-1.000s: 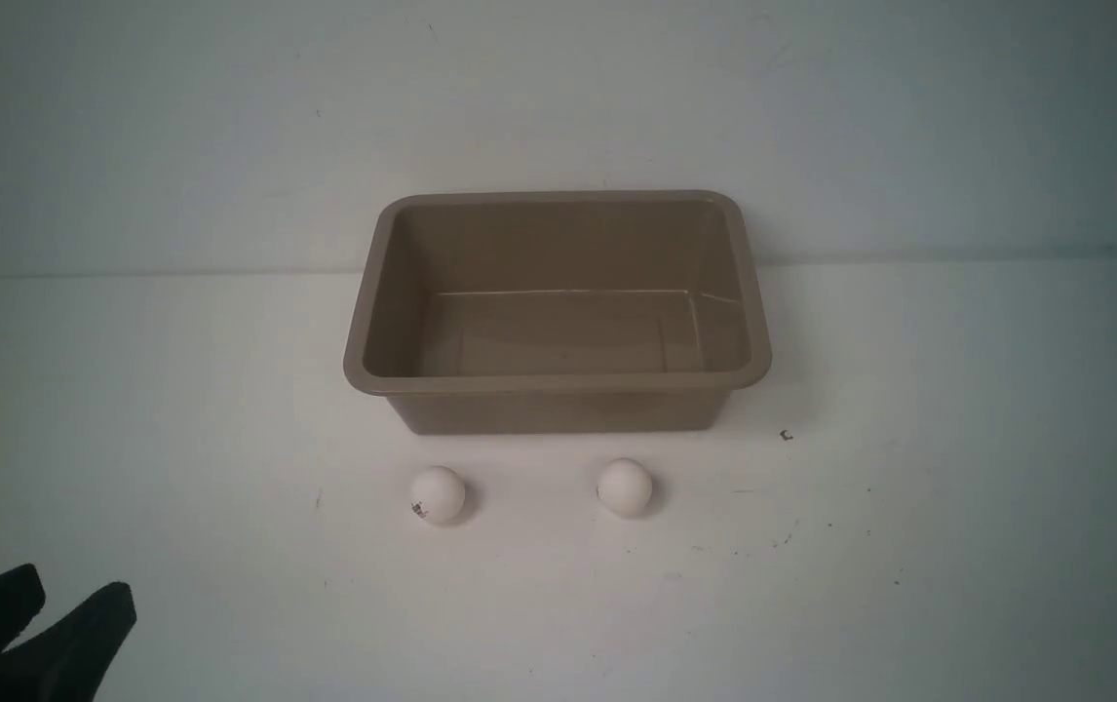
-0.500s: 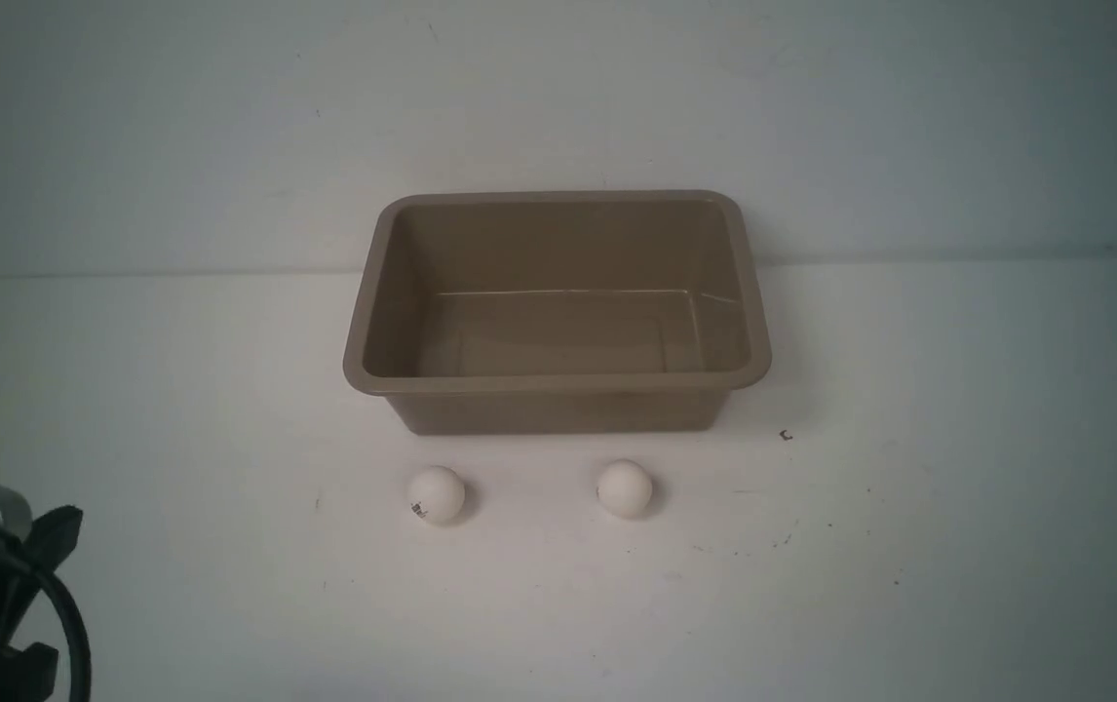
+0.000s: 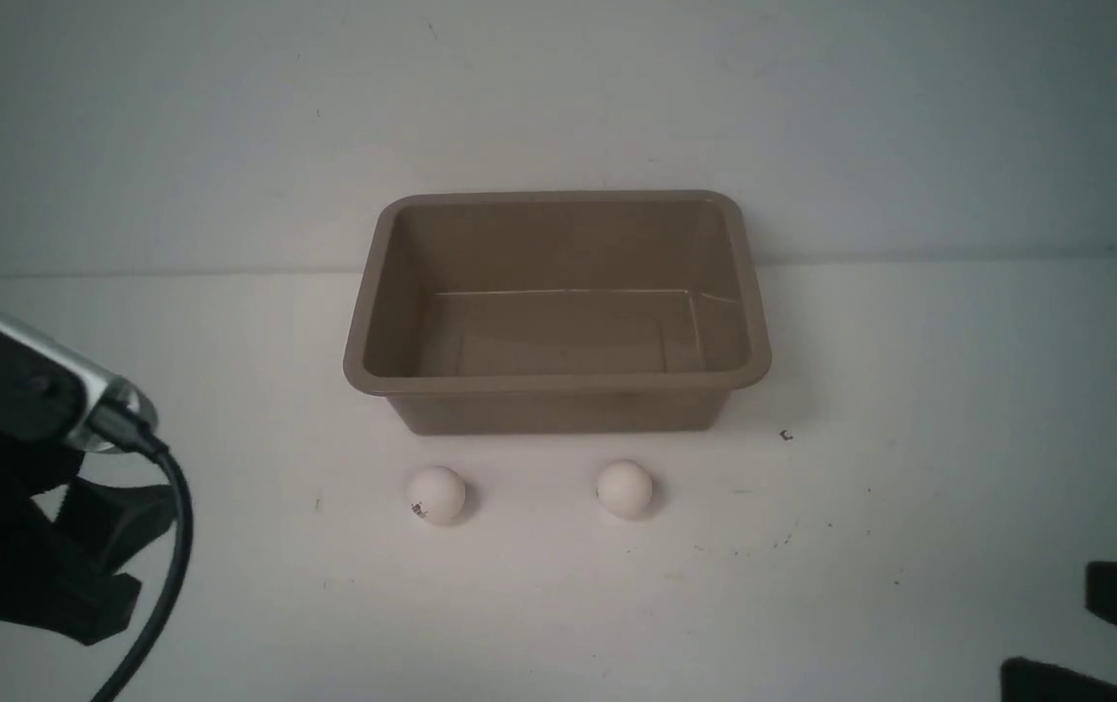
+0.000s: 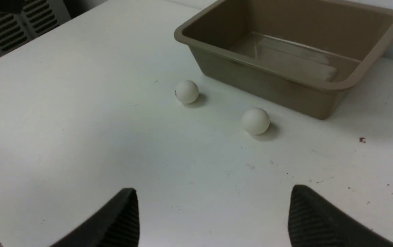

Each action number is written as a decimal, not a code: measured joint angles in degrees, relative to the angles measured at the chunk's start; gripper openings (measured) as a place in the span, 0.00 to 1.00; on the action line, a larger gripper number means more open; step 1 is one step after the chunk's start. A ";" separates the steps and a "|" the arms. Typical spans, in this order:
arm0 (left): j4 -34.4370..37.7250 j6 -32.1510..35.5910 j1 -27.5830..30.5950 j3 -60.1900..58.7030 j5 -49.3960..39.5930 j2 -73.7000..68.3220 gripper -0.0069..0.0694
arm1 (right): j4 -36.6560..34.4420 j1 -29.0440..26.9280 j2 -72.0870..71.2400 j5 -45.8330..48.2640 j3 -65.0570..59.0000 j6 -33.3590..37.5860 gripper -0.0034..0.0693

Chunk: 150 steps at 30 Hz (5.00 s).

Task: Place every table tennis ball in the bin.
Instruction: Use the right arm to clamp the table tennis ball closest to it

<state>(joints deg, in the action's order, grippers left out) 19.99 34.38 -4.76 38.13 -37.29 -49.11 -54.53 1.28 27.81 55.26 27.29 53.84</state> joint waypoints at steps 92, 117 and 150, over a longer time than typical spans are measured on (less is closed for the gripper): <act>13.13 9.02 -1.10 0.13 4.56 -6.40 0.70 | -41.12 29.81 81.18 -39.41 31.64 42.42 0.77; 13.13 9.02 -1.10 0.13 4.50 -6.40 0.70 | -43.46 29.81 87.14 -37.57 35.59 42.88 0.73; 13.13 9.03 -1.10 0.13 4.55 -6.40 0.70 | 8.28 29.81 65.67 -27.75 36.13 3.30 0.53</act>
<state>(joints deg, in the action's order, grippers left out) 33.12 43.41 -5.86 38.26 -32.74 -55.51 -46.25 31.09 93.47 27.51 63.42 57.14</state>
